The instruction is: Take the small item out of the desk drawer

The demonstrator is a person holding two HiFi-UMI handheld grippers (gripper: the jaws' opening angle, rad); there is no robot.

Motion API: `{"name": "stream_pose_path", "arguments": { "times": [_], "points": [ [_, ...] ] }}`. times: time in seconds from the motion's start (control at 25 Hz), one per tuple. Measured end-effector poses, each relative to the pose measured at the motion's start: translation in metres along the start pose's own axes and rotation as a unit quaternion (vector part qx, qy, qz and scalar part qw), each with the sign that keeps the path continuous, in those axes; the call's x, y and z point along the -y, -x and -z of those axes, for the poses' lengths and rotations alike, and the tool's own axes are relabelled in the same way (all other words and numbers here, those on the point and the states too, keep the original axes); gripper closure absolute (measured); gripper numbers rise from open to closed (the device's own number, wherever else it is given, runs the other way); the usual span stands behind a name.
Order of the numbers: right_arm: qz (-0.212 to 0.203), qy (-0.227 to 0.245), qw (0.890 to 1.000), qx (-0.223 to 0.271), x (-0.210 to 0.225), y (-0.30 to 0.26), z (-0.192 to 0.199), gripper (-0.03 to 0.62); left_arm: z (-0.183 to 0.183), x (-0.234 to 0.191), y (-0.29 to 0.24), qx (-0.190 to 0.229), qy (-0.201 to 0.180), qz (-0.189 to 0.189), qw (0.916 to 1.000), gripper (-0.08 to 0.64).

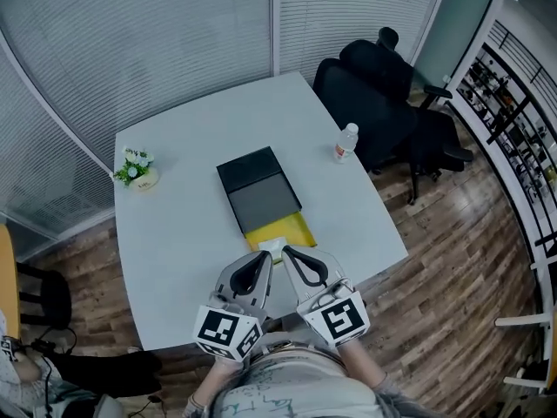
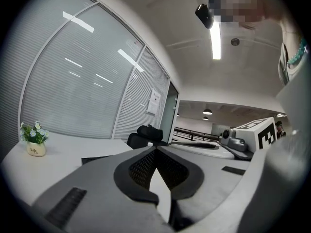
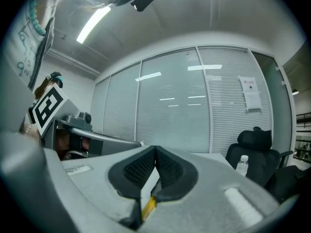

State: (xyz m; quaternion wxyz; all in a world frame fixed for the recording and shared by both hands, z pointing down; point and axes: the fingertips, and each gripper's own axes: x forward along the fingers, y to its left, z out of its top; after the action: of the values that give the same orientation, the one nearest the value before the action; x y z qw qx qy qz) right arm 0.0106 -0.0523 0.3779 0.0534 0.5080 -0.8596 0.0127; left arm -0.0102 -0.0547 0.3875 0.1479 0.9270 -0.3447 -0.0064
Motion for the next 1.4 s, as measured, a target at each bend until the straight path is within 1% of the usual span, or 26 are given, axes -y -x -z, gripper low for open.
{"name": "stream_pose_path", "arguments": {
  "times": [0.2, 0.4, 0.6, 0.72, 0.8, 1.08, 1.28, 1.4],
  "points": [
    [-0.038, 0.013, 0.999, 0.002, 0.018, -0.010, 0.003, 0.591, -0.002, -0.007, -0.016, 0.017, -0.001, -0.032, 0.9993, 0.563],
    [-0.083, 0.013, 0.996, 0.011, 0.015, -0.030, -0.003, 0.591, -0.011, -0.022, -0.019, 0.034, -0.003, -0.059, 0.9977, 0.563],
    [-0.095, 0.018, 0.995, 0.019, 0.005, -0.048, -0.009, 0.591, -0.018, -0.042, -0.010, 0.037, -0.004, -0.081, 0.9960, 0.563],
    [-0.093, 0.022, 0.995, 0.016, 0.000, -0.056, -0.011, 0.591, -0.022, -0.053, -0.002, 0.034, -0.007, -0.088, 0.9955, 0.563],
    [-0.085, 0.019, 0.996, 0.013, -0.001, -0.058, -0.012, 0.591, -0.021, -0.059, 0.001, 0.035, -0.002, -0.087, 0.9956, 0.563],
    [-0.063, 0.016, 0.998, 0.004, -0.007, -0.062, -0.007, 0.591, -0.021, -0.066, 0.006, 0.033, 0.007, -0.065, 0.9973, 0.563],
    [-0.060, 0.024, 0.998, 0.020, -0.017, -0.065, -0.013, 0.591, -0.014, -0.074, 0.012, 0.019, 0.000, -0.047, 0.9987, 0.563],
    [-0.057, 0.033, 0.998, 0.019, -0.020, -0.065, -0.013, 0.591, -0.010, -0.079, 0.017, 0.017, -0.003, -0.036, 0.9992, 0.563]
  ]
}}
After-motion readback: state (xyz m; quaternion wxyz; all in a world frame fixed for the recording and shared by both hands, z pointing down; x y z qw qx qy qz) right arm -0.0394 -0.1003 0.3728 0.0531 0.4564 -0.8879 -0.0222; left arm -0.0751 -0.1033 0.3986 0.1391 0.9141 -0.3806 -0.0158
